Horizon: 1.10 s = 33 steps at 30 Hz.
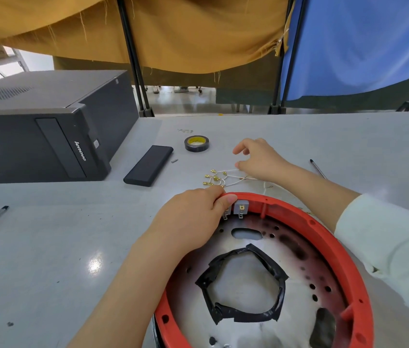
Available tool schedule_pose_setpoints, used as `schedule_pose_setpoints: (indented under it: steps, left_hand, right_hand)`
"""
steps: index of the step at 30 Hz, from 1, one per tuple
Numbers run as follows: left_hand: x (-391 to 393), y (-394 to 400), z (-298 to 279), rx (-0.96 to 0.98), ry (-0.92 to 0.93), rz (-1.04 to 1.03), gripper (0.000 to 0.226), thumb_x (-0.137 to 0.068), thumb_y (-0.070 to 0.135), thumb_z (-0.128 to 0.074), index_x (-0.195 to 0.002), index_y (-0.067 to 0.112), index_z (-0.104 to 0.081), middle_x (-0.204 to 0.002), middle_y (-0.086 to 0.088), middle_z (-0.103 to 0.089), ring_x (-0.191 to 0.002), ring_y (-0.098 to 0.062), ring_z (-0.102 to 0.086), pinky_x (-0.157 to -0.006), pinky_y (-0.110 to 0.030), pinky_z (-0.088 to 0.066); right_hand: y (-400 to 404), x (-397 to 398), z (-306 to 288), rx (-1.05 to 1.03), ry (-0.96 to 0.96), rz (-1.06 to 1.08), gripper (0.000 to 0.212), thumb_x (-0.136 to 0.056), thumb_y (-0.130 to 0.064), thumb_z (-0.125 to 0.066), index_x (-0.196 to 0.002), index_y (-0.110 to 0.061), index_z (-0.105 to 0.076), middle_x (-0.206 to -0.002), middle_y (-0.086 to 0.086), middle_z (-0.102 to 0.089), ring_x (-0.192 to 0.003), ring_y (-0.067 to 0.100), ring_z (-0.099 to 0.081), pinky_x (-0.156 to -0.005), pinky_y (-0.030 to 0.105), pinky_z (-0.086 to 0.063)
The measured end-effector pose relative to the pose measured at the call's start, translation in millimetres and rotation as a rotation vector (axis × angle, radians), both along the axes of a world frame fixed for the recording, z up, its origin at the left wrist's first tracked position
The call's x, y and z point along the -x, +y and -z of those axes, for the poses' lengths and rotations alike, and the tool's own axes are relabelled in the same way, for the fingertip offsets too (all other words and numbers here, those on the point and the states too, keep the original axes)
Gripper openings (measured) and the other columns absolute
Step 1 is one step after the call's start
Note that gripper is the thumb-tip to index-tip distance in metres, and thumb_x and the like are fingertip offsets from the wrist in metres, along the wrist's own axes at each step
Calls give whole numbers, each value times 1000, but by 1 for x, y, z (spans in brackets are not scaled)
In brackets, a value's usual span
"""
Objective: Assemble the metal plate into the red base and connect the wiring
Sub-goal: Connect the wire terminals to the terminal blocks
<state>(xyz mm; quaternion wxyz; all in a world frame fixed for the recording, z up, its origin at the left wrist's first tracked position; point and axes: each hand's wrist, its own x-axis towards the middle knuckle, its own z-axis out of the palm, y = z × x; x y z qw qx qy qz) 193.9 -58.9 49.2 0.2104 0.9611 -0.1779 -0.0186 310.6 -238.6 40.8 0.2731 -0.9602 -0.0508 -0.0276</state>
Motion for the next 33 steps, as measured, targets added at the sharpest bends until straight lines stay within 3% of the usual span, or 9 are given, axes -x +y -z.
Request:
schedule_pose_setpoints:
  steps: [5,9,14,17,22,25,29,31,33]
  left_hand:
    - [0,0,1,1,-5,2,36,-100,54,-26,-83,28,-43,-77,6,-50,-84,-24,-53,-68,-34,-38]
    - [1,1,1,6,-1,3,37,-100,55,-26,-83,27,-43,-77,6,-51,-84,-24,-53,-70,-35,-40]
    - [0,0,-1,6,21,-2,38,-100,54,-26,-77,28,-40,-79,5,-52,-86,-24,-53,-72,-35,-40]
    - [1,0,-1,6,25,-3,38,-100,55,-26,-74,30,-38,-77,6,-50,-85,-23,-52,-71,-35,-40]
    - [0,0,-1,5,24,-5,37,-100,55,-26,-80,28,-41,-81,4,-53,-87,-24,-54,-73,-35,-41]
    - [1,0,-1,4,33,-6,38,-100,55,-26,-75,29,-38,-79,4,-52,-87,-25,-54,-75,-36,-43]
    - [0,0,-1,3,28,-2,39,-100,55,-26,-74,29,-37,-78,4,-52,-87,-25,-55,-76,-36,-44]
    - [0,0,-1,6,25,-2,38,-100,55,-26,-77,28,-40,-79,3,-53,-87,-25,-55,-76,-36,-45]
    - [0,0,0,5,25,-5,38,-100,56,-26,-80,28,-42,-80,4,-54,-88,-25,-55,-75,-36,-44]
  right_hand:
    - [3,10,5,382,-3,-269,19,-88,-31,-61,-104,-25,-67,-94,-6,-50,-106,17,-37,-87,32,-40]
    - [3,12,5,500,-45,-281,6,-89,-24,-58,-89,-26,-64,-83,-10,-54,-103,16,-41,-77,31,-31]
    - [-14,17,-2,661,15,-242,16,-86,-15,-48,-85,-19,-64,-86,-4,-63,-101,20,-42,-80,33,-34]
    - [-22,19,-4,633,69,-205,18,-82,-12,-47,-83,-17,-64,-87,-2,-65,-98,21,-46,-81,35,-40]
    - [-30,14,-5,271,52,-86,13,-87,-16,-54,-84,-26,-61,-90,-10,-61,-97,16,-56,-88,36,-49]
    - [-39,11,-2,318,66,-24,12,-86,-16,-57,-90,-27,-59,-88,-10,-52,-102,17,-50,-89,36,-47]
    - [-42,12,1,320,169,-9,15,-87,-16,-62,-101,-18,-66,-84,-10,-52,-92,15,-53,-72,26,-43]
    - [-41,12,1,316,190,-23,12,-87,-15,-62,-98,-17,-67,-76,-13,-50,-83,12,-51,-58,20,-37]
    - [-42,13,-1,323,193,-29,8,-86,-15,-63,-93,-18,-67,-74,-15,-50,-80,12,-51,-54,19,-35]
